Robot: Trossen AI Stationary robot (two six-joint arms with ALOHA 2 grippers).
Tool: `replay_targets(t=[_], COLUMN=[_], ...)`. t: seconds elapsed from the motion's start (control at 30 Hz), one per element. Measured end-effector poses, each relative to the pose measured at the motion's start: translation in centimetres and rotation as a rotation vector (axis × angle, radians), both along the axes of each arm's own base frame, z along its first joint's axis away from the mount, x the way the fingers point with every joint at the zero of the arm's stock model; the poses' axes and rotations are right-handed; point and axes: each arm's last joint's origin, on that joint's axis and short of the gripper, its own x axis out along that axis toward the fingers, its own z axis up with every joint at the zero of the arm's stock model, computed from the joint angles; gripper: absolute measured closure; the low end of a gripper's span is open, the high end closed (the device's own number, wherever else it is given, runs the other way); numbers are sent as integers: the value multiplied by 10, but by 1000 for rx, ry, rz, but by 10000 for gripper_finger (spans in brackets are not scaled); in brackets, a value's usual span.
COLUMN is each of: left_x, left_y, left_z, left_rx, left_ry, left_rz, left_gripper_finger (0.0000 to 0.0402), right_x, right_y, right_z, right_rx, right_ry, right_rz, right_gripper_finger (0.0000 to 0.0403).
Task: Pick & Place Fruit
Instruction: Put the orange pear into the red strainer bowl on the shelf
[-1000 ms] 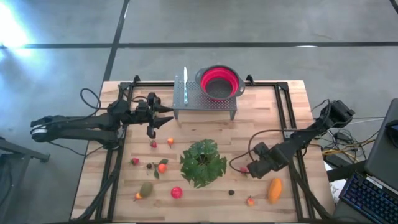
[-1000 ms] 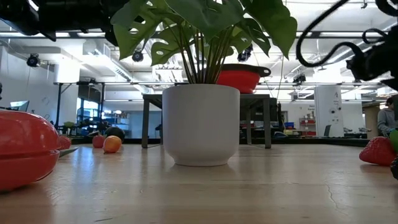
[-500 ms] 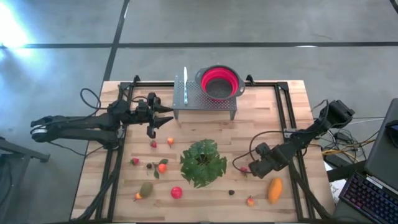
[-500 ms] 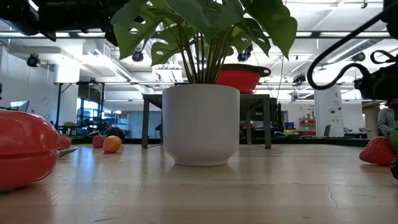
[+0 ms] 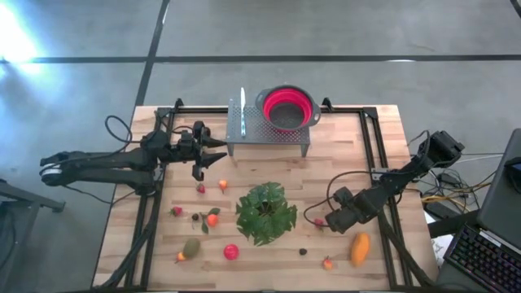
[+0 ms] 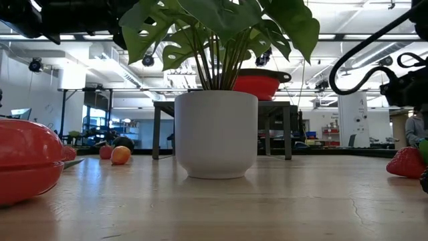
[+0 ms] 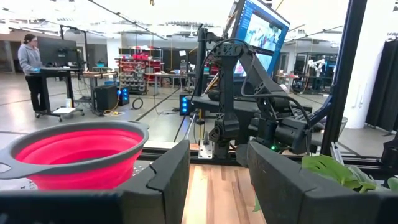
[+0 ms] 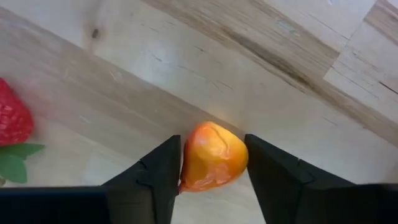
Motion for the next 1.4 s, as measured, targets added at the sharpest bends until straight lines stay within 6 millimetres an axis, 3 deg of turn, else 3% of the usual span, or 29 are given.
replay_targets(t=[0.27,0.6,0.83,1.13,1.4], left_x=[0,0,0,0,0], left_y=[0,0,0,0,0], left_z=[0,-1,-1,-3,-3], left_rx=[0,-1,-1,-22,-30], left_ry=[1,4,5,21,23], left_rz=[0,0,1,-2,-4], left_gripper_finger=[234,234,234,234,234], right_x=[0,0,4,25,47], right_y=[0,0,-2,-21,-51], right_z=[0,0,8,36,81], right_rx=[1,1,1,-80,-141], right_ry=[0,1,-5,-74,-219], right_rz=[16,41,93,171,283], right_gripper_finger=[282,263,282,261,284])
